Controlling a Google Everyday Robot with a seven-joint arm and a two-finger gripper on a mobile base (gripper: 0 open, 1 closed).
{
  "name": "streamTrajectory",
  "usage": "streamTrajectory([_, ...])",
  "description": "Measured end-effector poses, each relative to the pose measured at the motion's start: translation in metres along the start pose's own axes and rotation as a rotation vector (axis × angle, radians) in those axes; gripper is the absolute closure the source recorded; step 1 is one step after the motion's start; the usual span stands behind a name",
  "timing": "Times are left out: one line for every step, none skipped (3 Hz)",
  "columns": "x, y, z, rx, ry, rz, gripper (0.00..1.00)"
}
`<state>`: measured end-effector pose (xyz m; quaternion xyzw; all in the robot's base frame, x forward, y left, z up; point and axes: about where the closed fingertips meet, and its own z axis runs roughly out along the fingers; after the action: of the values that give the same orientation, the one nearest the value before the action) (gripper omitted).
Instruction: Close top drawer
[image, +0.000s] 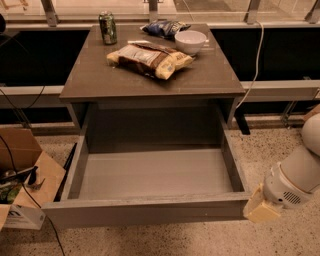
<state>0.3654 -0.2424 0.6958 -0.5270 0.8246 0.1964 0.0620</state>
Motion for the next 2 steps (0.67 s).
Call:
streamTrajectory([-0.021,-0.006,0.017,-0.032,-0.057,-0.064,1.0])
streamTrajectory([-0.047,-0.021,0.024,-0.014,-0.108,-0.151,1.0])
